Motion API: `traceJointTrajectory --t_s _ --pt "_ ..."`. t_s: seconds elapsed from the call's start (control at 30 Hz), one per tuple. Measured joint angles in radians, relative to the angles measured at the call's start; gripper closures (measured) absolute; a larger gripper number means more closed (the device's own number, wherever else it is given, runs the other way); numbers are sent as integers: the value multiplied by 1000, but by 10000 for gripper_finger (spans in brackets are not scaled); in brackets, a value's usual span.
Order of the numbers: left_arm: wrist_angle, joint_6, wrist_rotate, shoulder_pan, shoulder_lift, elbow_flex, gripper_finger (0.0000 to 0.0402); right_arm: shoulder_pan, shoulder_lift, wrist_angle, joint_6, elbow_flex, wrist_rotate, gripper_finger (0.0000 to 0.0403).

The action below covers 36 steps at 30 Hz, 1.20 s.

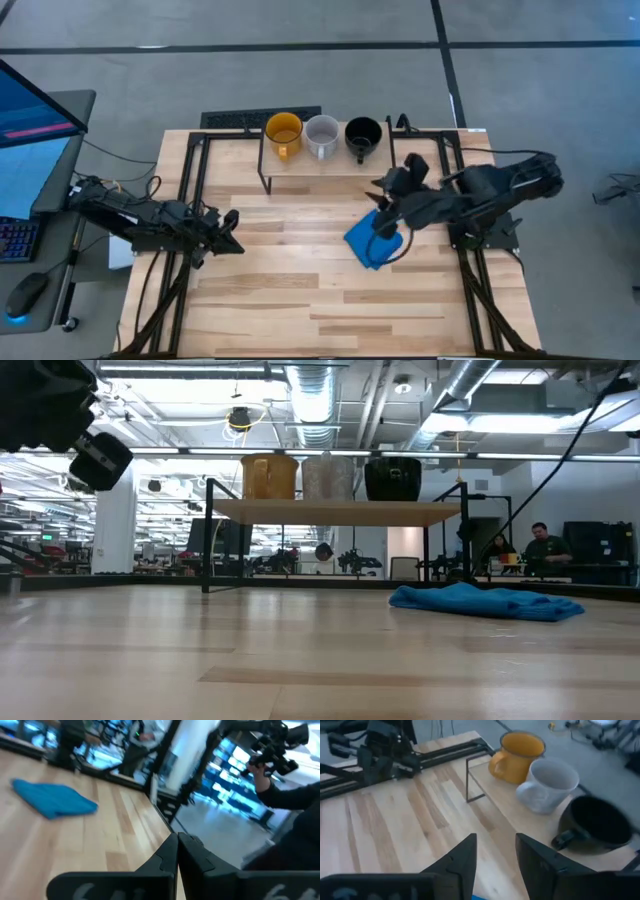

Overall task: Stack small to large cups/mugs on shelf
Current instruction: Return to Home Position

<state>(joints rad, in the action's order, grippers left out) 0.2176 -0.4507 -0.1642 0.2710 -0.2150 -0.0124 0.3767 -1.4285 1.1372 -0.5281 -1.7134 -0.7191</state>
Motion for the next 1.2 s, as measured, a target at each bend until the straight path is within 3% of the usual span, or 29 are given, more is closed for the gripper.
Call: traceJointTrajectory --t_s 0.13,0.33,0.67,1.2 --pt "42 2 79 0 0 0 401 -18 57 -9 129 17 10 261" --pt "39 2 193 0 0 -15 401 -26 229 -72 219 200 45 283" --pt "93 113 235 0 0 -22 401 -27 615 -476 395 608 226 296" --pt "110 138 278 0 0 -23 401 -38 999 -901 371 1149 261 296"
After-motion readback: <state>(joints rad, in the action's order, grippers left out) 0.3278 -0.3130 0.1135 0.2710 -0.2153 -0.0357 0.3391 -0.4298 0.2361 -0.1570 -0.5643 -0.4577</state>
